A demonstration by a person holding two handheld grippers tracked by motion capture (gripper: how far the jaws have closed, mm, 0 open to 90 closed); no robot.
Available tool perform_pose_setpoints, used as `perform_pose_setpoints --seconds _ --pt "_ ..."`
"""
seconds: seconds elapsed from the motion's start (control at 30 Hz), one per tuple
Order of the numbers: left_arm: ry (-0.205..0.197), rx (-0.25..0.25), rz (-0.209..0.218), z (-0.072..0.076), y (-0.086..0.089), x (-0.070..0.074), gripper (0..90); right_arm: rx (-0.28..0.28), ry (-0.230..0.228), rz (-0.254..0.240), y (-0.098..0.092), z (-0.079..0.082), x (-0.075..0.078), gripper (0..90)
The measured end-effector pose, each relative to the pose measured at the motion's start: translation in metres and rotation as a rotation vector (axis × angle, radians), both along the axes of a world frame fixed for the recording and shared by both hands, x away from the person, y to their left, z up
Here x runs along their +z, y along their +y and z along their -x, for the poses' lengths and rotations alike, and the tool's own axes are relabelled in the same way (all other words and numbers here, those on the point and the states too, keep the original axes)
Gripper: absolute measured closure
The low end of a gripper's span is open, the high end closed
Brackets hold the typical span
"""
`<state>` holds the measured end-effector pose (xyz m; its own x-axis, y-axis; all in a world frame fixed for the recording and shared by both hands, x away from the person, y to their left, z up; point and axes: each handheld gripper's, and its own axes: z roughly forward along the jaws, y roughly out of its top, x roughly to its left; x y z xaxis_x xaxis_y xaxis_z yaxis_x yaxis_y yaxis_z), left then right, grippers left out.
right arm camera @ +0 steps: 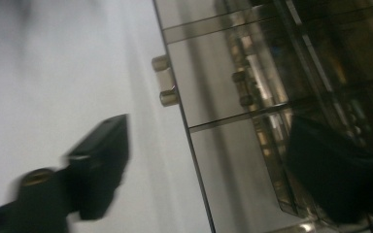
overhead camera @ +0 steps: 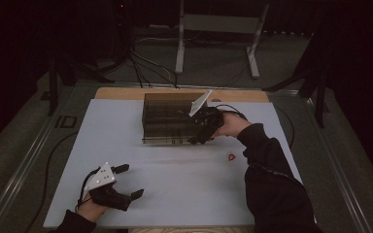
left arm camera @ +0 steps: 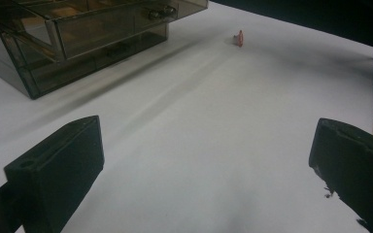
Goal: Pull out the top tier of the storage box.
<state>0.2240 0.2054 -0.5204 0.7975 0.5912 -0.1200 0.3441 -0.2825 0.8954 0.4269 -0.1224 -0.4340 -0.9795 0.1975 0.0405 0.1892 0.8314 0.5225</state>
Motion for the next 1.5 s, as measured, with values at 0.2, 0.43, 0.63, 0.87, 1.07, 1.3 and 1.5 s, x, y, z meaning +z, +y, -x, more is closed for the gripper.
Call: perform_pose_setpoints --seconds 0.2,0.43,0.63,0.87,1.07,1.3,1.5 --pt "-0.001 0.0 0.001 0.0 0.0 0.0 0.0 -0.075 -0.005 -0.058 -0.011 0.004 0.009 2.6" --pt "0.001 0.003 0.003 0.0 0.0 0.0 0.0 -0.126 -0.051 -0.082 -0.027 0.011 0.013 0.0" --pt "0.003 -0.002 0.002 0.0 0.0 0.0 0.0 -0.169 -0.089 -0.124 -0.046 0.018 0.015 0.1" --pt "0.004 -0.001 0.001 0.0 0.0 0.0 0.0 -0.218 -0.127 -0.124 -0.063 0.027 0.011 0.1" --pt "0.004 -0.002 0.001 0.0 -0.001 0.0 0.0 -0.235 -0.123 -0.153 -0.076 0.036 0.004 0.1" --pt "0.005 -0.001 0.003 0.0 -0.001 0.0 0.0 -0.283 -0.114 -0.183 -0.097 0.057 -0.021 0.1" --pt "0.008 0.0 0.002 -0.001 -0.001 0.0 0.0 -0.344 -0.123 -0.233 -0.111 0.068 -0.036 0.1"
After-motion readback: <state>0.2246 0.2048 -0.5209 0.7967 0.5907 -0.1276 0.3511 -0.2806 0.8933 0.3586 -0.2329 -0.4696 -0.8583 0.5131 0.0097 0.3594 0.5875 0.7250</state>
